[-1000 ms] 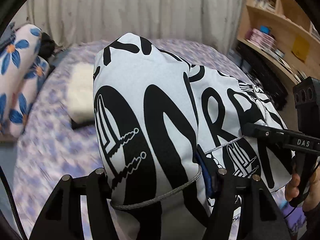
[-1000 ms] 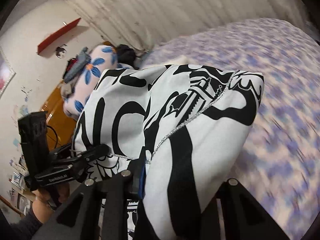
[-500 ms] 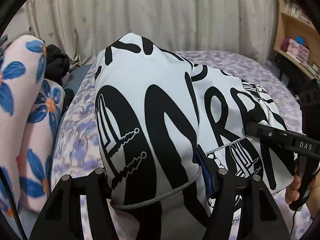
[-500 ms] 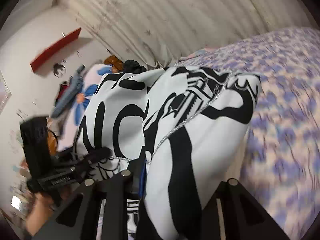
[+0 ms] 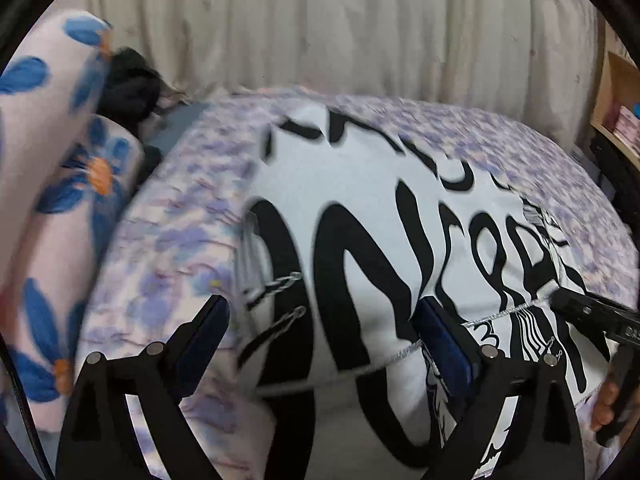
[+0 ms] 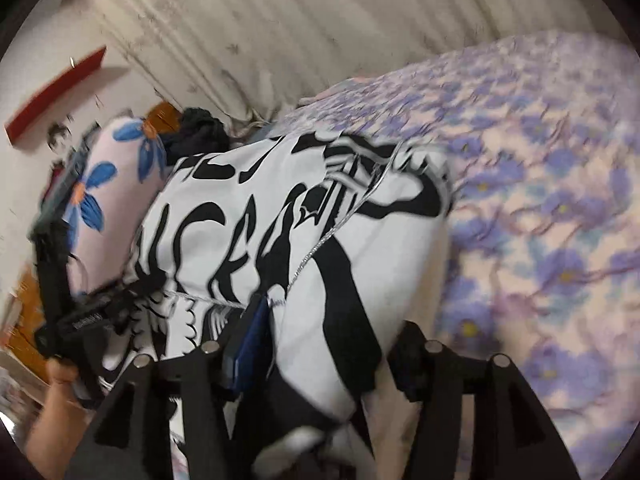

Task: Fold large clothes
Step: 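Lower the jacket bundle onto the white fleece stack and open both tools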

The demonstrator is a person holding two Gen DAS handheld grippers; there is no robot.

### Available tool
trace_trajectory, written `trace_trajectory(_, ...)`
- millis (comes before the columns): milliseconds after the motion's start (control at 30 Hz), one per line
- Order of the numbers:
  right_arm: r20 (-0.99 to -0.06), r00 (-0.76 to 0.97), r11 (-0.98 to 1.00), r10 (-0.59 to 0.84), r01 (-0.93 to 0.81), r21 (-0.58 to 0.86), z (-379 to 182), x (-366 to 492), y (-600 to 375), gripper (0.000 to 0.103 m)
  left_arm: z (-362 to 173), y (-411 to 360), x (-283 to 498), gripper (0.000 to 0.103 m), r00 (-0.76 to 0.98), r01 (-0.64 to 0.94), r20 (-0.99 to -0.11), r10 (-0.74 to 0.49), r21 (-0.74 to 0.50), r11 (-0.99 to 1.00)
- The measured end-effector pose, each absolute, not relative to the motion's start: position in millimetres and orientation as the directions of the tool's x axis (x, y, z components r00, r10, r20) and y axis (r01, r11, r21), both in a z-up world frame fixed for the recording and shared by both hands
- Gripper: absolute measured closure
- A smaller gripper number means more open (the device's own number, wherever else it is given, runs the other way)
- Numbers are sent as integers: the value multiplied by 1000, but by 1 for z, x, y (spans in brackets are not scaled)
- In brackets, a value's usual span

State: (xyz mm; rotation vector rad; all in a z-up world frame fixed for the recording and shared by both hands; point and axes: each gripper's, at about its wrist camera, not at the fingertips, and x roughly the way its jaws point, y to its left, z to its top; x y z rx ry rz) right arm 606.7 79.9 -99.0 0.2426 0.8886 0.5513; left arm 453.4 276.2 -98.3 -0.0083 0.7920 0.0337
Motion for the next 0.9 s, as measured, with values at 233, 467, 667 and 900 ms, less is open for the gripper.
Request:
trace_trajectory(233, -585, 620, 852, 524, -391, 348, -47, 564, 64, 48, -50, 289, 383, 32, 765, -219, -621, 168, -5, 976)
trace_trajectory(467, -650, 565, 856, 509, -416, 308, -61, 546, 96, 48, -80, 261, 365, 74, 678, -146, -711, 185, 116, 982)
trace_trajectory(667, -760, 512, 902, 400, -368, 227, -100, 556, 90, 51, -114, 257, 376, 79, 593, -207, -747, 302, 222, 953)
trace_trajectory(900, -768, 498, 904, 402, -350, 246, -80, 540, 83, 51, -101, 264, 373, 69, 575, -277, -762, 298, 162, 947)
